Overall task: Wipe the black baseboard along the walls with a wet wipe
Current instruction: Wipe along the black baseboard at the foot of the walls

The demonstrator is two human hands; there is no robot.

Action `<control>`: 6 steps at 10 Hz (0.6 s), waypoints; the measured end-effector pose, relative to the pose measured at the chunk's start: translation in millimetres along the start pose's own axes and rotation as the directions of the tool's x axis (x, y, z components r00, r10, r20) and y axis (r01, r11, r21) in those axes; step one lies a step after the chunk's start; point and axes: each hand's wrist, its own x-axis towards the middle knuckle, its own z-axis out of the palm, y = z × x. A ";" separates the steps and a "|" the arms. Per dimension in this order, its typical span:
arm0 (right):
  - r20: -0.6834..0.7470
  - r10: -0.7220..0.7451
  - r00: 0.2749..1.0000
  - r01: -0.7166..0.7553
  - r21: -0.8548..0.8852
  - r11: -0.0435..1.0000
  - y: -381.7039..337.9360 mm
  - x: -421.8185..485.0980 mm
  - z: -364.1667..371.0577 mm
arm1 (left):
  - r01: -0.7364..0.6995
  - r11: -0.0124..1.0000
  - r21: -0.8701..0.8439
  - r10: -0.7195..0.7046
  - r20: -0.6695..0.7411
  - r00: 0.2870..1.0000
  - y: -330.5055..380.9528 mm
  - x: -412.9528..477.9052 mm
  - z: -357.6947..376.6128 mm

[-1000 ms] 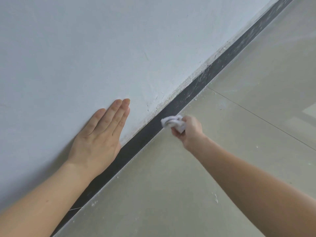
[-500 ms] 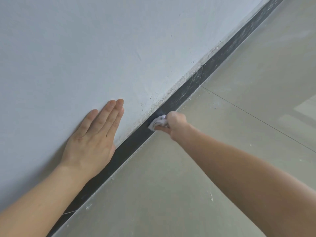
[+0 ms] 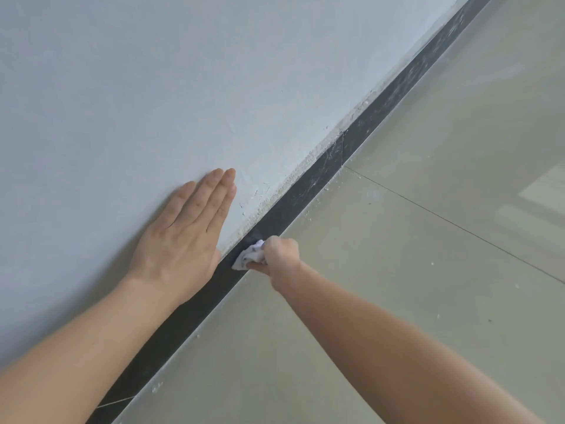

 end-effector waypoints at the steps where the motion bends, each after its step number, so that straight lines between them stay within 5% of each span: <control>1: 0.070 -0.287 0.955 0.277 -0.547 0.790 -54.0 -17.7 -13.1 | -0.001 0.999 -0.053 0.002 0.022 1.000 -0.5 14.6 -2.3; 2: 0.008 -0.428 0.904 0.415 -0.256 0.873 -87.3 -43.5 -50.0 | 0.019 0.999 -0.044 -0.016 0.066 0.998 4.1 34.6 -9.8; 4: -0.053 -0.509 0.859 0.448 -0.402 0.798 -138.2 -84.0 -109.1 | -0.006 0.999 -0.039 0.014 0.209 0.978 16.5 94.0 -32.5; 6: -0.037 -0.446 0.894 0.383 -0.449 0.807 -184.6 -104.5 -121.7 | -0.022 0.999 -0.039 0.028 0.166 0.986 -4.6 144.2 -45.8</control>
